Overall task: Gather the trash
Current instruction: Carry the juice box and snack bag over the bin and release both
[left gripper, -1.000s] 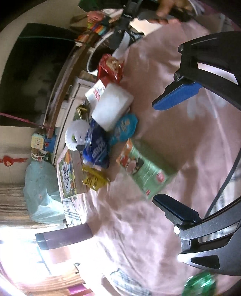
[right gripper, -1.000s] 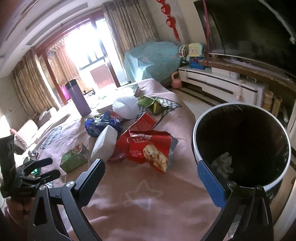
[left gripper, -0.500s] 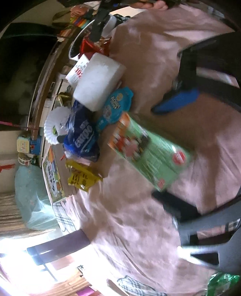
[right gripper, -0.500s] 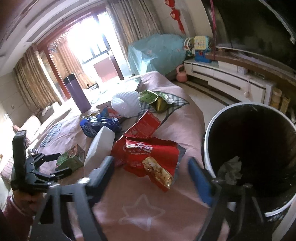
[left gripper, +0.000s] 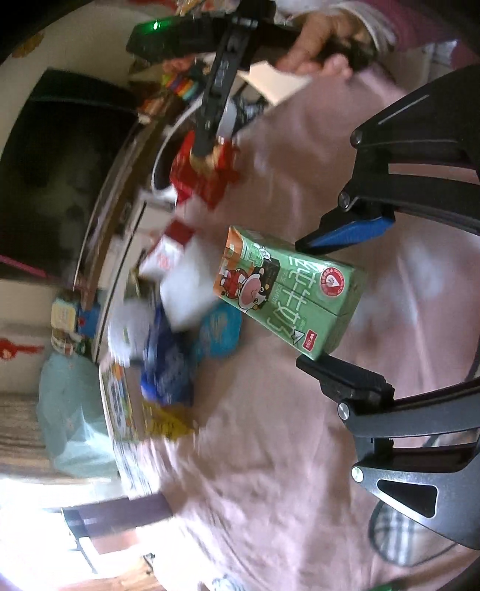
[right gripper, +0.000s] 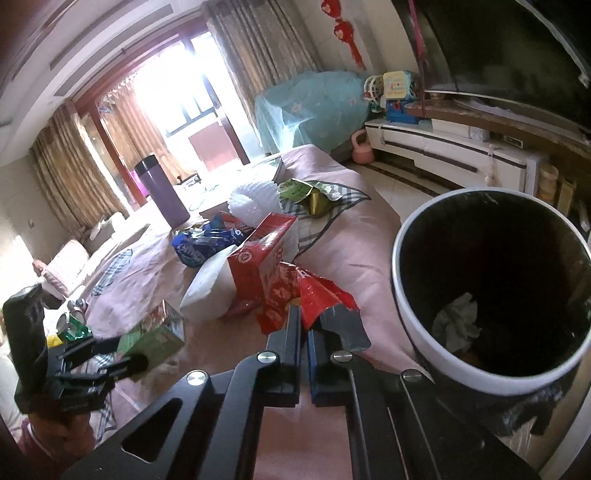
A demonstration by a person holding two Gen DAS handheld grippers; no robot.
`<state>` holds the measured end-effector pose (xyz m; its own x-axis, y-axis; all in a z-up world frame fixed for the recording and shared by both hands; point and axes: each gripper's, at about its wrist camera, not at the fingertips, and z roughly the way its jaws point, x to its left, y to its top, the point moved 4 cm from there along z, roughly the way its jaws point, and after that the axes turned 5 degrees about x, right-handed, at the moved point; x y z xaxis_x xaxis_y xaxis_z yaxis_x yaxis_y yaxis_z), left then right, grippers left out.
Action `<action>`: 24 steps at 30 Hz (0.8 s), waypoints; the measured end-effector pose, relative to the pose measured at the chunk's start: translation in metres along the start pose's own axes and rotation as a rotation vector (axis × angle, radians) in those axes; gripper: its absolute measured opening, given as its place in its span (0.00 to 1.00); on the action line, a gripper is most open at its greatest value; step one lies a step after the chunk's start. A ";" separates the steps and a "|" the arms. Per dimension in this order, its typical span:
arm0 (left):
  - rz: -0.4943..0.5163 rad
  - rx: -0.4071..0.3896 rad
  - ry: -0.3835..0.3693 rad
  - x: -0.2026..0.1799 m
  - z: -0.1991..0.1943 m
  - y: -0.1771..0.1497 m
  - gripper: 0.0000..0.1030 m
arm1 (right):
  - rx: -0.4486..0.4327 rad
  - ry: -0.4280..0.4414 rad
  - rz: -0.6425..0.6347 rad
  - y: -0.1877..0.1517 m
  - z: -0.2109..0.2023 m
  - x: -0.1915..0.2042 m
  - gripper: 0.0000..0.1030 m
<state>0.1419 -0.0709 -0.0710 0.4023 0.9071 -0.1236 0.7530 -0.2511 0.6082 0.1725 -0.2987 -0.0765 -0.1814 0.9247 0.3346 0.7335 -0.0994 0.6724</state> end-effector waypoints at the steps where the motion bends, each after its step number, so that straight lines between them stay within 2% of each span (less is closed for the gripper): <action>1: 0.006 -0.001 -0.009 -0.007 0.000 0.001 0.53 | -0.004 0.000 0.005 -0.001 -0.003 -0.001 0.03; 13: 0.048 -0.004 -0.084 -0.068 0.014 0.031 0.53 | -0.080 -0.053 0.064 -0.001 -0.050 -0.034 0.03; 24: 0.082 0.004 -0.095 -0.109 0.036 0.065 0.53 | -0.107 -0.114 0.125 0.004 -0.066 -0.078 0.03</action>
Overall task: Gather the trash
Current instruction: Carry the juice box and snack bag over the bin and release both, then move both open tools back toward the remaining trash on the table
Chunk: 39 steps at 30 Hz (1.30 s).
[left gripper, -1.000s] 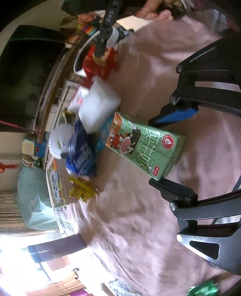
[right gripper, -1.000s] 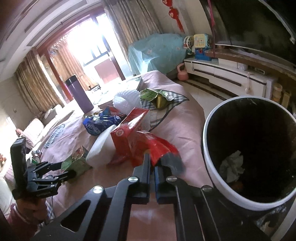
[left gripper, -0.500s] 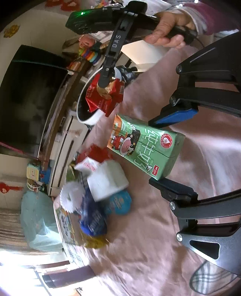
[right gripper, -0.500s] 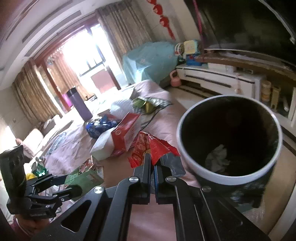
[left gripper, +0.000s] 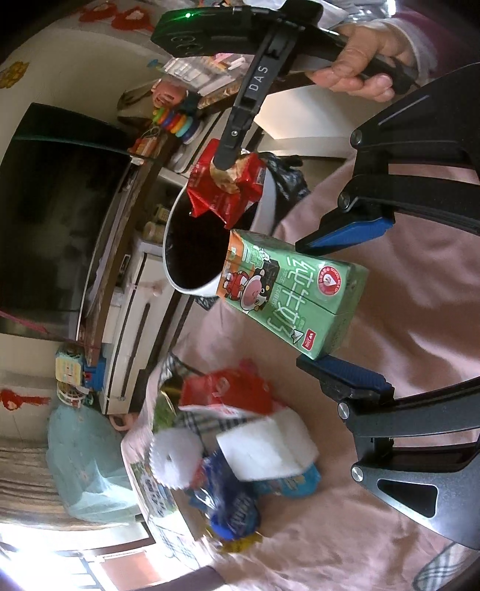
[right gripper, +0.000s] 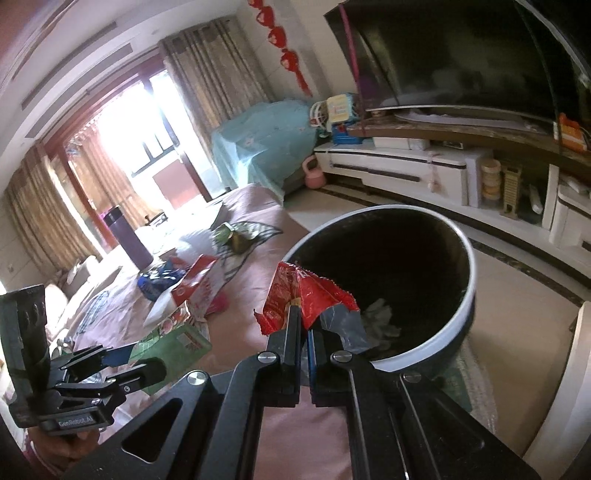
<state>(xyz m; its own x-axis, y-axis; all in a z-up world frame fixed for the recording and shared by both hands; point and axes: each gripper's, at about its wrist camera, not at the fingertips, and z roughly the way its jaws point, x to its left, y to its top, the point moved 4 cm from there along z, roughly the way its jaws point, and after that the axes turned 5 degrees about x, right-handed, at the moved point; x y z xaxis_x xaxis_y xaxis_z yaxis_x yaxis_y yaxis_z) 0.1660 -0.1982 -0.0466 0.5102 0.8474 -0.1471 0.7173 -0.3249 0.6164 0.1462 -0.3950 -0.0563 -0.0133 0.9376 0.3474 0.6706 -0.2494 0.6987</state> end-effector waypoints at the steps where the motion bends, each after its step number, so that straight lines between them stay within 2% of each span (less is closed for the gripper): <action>1: 0.003 0.002 -0.001 -0.002 0.002 0.003 0.53 | -0.001 -0.005 0.002 0.001 0.000 -0.003 0.03; 17: 0.081 0.021 0.002 -0.042 0.038 0.052 0.52 | 0.015 -0.053 0.034 0.031 0.010 -0.048 0.03; 28: 0.097 0.035 0.011 -0.056 0.061 0.071 0.51 | 0.058 -0.072 0.047 0.038 0.022 -0.069 0.03; 31: 0.076 0.052 0.005 -0.056 0.066 0.073 0.52 | 0.069 -0.072 0.051 0.040 0.025 -0.073 0.08; 33: 0.062 0.075 0.004 -0.055 0.069 0.071 0.62 | 0.072 -0.066 0.052 0.041 0.025 -0.075 0.08; 35: 0.057 0.067 0.005 -0.054 0.067 0.069 0.67 | 0.076 -0.066 0.057 0.041 0.025 -0.076 0.14; 37: 0.050 0.058 0.011 -0.051 0.061 0.066 0.70 | 0.072 -0.058 0.060 0.041 0.024 -0.076 0.25; 39: 0.038 0.048 0.011 -0.047 0.053 0.061 0.72 | 0.063 -0.060 0.059 0.041 0.021 -0.074 0.29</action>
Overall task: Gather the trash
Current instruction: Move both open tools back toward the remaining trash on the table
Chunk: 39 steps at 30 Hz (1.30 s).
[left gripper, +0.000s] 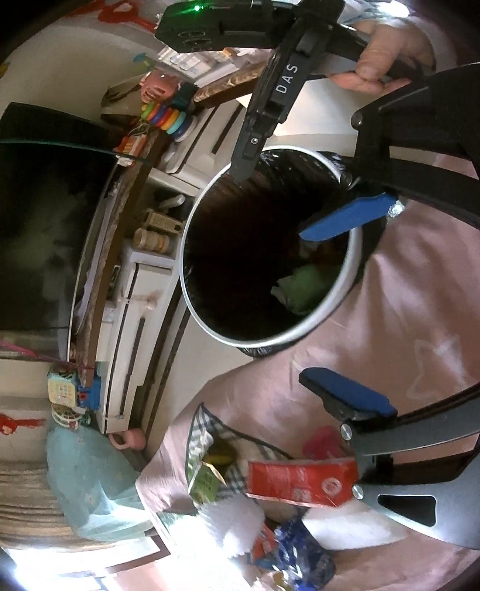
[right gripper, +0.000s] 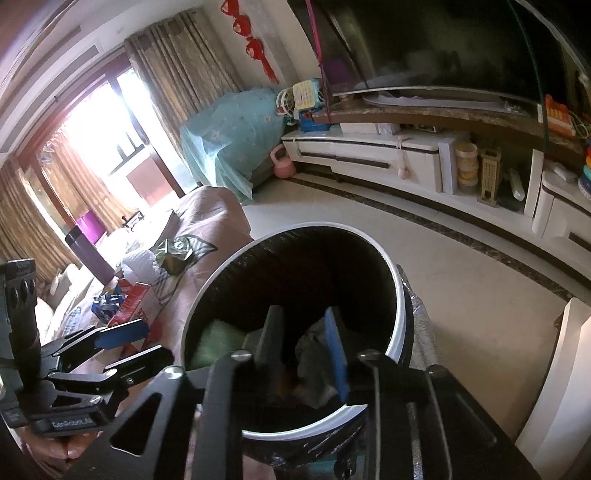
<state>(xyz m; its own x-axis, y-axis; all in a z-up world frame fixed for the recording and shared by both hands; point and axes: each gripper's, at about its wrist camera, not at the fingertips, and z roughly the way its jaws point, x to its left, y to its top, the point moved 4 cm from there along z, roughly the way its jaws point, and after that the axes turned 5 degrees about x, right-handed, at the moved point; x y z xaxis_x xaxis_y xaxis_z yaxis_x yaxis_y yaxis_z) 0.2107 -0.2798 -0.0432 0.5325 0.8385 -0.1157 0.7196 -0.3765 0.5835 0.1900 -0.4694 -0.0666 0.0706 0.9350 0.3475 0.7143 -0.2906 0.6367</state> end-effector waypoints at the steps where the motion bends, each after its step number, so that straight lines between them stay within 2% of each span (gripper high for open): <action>1: -0.009 -0.006 0.000 0.003 -0.005 -0.004 0.73 | -0.004 0.001 0.000 -0.001 -0.001 0.001 0.31; 2: -0.017 -0.010 0.001 0.006 -0.009 -0.008 0.74 | -0.007 0.005 0.003 -0.001 -0.003 0.003 0.33; 5: -0.036 -0.021 0.009 0.012 -0.020 -0.018 0.75 | -0.021 0.023 0.006 -0.005 -0.009 0.009 0.47; 7: -0.050 -0.031 0.021 0.018 -0.027 -0.028 0.76 | -0.033 0.039 0.005 -0.008 -0.012 0.015 0.64; 10: -0.072 -0.039 0.047 0.030 -0.038 -0.043 0.76 | -0.053 0.060 0.000 -0.016 -0.017 0.029 0.83; 13: -0.107 -0.042 0.059 0.046 -0.047 -0.056 0.77 | -0.065 0.072 -0.009 -0.023 -0.020 0.043 0.91; 18: -0.178 -0.049 0.093 0.077 -0.062 -0.077 0.78 | -0.066 0.092 -0.020 -0.035 -0.018 0.066 0.96; 27: -0.274 -0.051 0.138 0.121 -0.077 -0.109 0.79 | -0.021 0.125 -0.040 -0.056 -0.007 0.098 0.97; 34: -0.309 -0.044 0.138 0.135 -0.078 -0.115 0.79 | -0.008 0.135 -0.065 -0.063 -0.001 0.118 0.97; 39: -0.298 -0.043 0.158 0.136 -0.074 -0.111 0.79 | 0.008 0.138 -0.068 -0.066 0.005 0.124 0.97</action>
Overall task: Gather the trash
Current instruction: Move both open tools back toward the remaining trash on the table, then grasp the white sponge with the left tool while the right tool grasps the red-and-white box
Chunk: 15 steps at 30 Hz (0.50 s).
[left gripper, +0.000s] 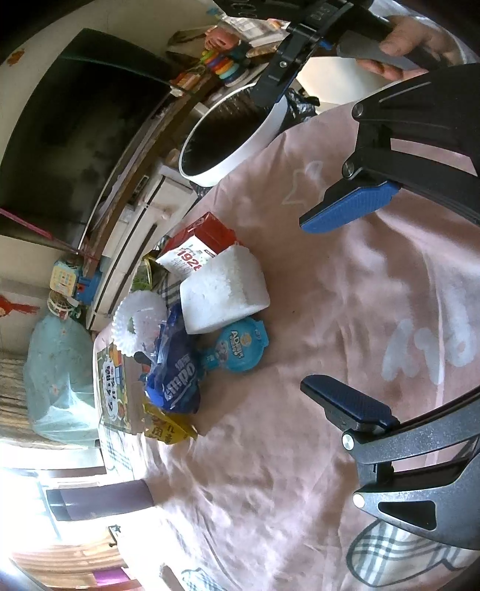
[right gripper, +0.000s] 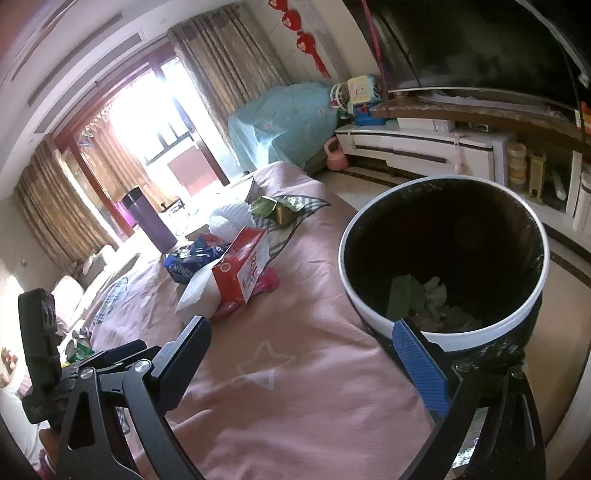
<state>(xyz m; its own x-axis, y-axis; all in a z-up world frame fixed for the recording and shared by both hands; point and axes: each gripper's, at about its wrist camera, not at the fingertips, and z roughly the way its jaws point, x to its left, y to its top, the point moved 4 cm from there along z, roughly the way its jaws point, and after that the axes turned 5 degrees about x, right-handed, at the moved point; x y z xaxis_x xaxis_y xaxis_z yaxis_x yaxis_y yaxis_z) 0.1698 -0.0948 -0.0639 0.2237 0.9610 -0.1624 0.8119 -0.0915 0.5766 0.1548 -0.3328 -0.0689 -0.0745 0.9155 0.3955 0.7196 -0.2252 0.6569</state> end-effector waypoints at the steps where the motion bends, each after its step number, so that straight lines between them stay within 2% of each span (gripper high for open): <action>1: 0.002 0.000 0.002 -0.001 0.000 0.001 0.79 | 0.004 0.001 0.001 0.000 0.002 0.001 0.97; 14: 0.014 0.012 0.023 -0.008 0.039 0.039 0.78 | 0.016 0.007 0.000 0.011 0.016 0.004 0.97; 15: 0.016 0.011 0.027 -0.007 0.041 0.040 0.72 | 0.017 0.009 0.000 0.013 0.018 0.005 0.97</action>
<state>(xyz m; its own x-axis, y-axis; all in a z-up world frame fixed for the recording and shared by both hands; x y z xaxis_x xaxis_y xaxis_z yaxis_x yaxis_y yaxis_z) 0.2222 -0.1158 -0.0724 0.2223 0.9661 -0.1315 0.8142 -0.1097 0.5701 0.1763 -0.3253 -0.0694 -0.0808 0.9123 0.4015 0.7312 -0.2195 0.6459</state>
